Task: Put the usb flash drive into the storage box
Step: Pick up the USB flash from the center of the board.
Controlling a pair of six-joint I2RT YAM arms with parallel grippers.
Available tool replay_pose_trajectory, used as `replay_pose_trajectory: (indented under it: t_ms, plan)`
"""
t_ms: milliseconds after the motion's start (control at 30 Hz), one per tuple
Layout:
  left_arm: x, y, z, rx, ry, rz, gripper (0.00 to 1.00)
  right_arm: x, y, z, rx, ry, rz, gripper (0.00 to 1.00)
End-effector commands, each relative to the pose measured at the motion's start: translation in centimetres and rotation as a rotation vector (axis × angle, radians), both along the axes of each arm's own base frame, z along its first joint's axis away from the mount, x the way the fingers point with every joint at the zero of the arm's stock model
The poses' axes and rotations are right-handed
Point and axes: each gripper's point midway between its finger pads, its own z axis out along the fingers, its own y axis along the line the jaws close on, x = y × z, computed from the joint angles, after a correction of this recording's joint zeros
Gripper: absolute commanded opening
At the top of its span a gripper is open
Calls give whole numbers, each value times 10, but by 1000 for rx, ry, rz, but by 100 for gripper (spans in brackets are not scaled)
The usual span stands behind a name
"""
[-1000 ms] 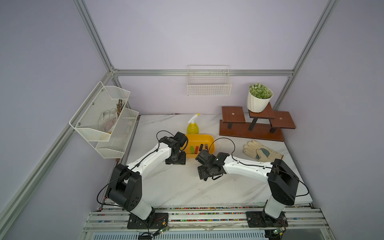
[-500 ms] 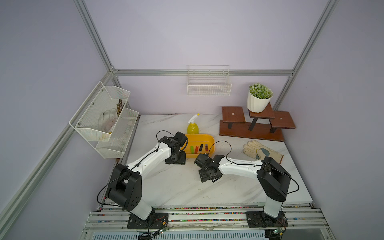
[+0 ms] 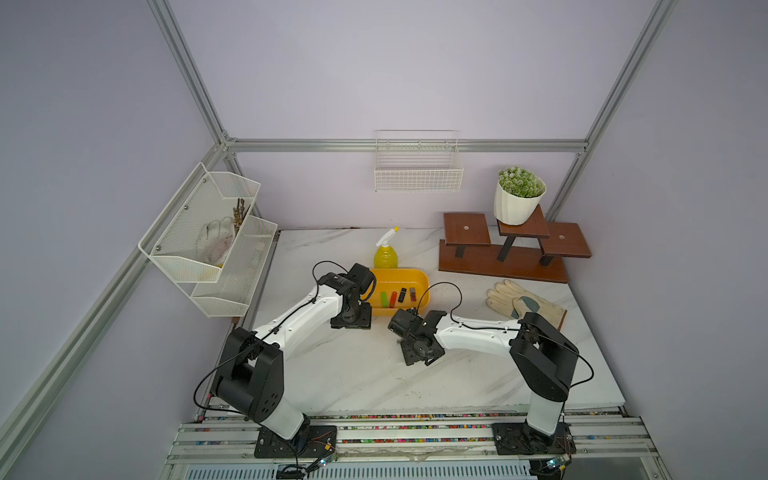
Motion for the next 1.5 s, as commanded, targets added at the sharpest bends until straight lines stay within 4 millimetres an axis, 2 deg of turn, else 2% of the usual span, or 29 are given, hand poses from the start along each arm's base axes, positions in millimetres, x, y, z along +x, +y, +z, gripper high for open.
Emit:
replay_pose_trajectory:
  t_ms: [0, 33, 267, 667, 933, 1100, 1233, 1367, 1467]
  plan:
    - [6, -3, 7, -20, -30, -3, 68, -4, -6, -6, -35, 8, 11, 67]
    - [6, -2, 7, -20, -30, -3, 68, -4, -6, -6, -33, 9, 12, 61]
    - [5, -2, 6, -20, -28, -5, 67, -4, 1, -11, -16, 27, 24, 49]
    - [-8, -3, -8, -47, 3, 8, 67, -6, 9, -15, 11, 45, 42, 36]
    - [-22, -7, -19, -53, 33, -5, 67, -7, 8, -18, 12, 62, 42, 23]
    - [-24, -16, -22, -60, 42, -21, 67, -9, 5, -20, 7, 71, 42, 14]
    - [-25, -29, -25, -84, 50, -42, 68, -9, 3, -20, 12, 67, 40, 0]
    - [-26, -42, -29, -96, 64, -68, 68, -7, 1, -14, 15, 48, 31, 0]
    - [-28, -47, -31, -98, 67, -92, 68, -3, -2, -3, 30, 17, 14, 0]
